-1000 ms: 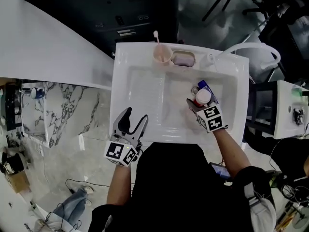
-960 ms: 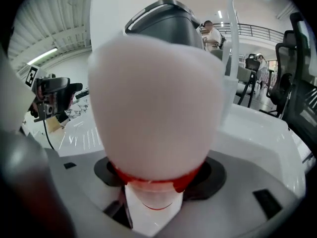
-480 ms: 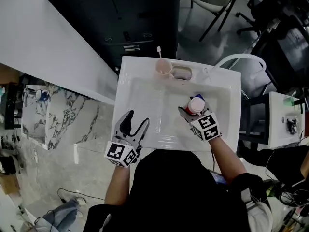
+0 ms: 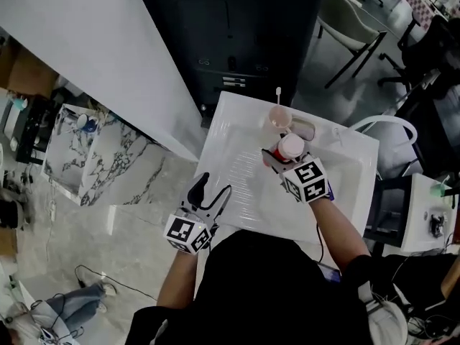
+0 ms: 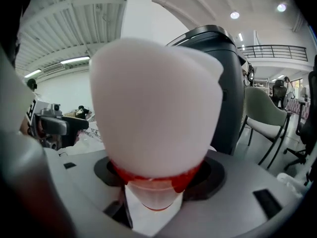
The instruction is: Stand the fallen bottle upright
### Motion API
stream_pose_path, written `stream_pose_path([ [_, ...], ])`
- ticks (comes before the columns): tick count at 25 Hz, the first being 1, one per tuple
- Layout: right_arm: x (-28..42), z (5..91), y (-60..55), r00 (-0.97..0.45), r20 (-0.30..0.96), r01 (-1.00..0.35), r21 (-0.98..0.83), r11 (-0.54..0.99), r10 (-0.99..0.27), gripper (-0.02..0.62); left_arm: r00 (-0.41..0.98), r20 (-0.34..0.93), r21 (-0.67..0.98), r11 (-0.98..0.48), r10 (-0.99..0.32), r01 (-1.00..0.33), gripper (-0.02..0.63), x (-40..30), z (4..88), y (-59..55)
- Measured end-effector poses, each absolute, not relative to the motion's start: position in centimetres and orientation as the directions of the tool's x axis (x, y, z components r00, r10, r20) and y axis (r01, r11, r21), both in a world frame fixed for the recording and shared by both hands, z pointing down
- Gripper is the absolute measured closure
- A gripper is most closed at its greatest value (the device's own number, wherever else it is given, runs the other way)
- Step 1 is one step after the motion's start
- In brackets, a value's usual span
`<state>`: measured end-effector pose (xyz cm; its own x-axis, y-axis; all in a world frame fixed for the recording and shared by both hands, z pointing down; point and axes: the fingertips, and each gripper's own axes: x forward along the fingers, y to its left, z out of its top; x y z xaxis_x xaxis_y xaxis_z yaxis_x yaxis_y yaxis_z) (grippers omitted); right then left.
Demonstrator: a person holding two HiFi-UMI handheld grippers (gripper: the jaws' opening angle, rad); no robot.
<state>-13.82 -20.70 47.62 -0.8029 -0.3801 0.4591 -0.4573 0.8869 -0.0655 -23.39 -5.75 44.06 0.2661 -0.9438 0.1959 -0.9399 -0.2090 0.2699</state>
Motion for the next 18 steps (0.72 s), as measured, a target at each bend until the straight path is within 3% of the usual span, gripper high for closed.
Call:
stream_pose_path([
  [9,-21.4,46.3,-26.5,-0.81,0.428,-0.456,-0.031,0.889,-0.401,0.299,0.236,0.22,0.276,-0.172,-0.946,-0.946,0.31,-25.8,44.5,-5.6],
  [18,-25.6,49.3,-31.2,-0.734,0.499,-0.542,-0.021,0.84,-0.461,0.299,0.179,0.268,0.334,-0.083,-0.947,-0.939,0.31,-27.0,47.1,-4.9],
])
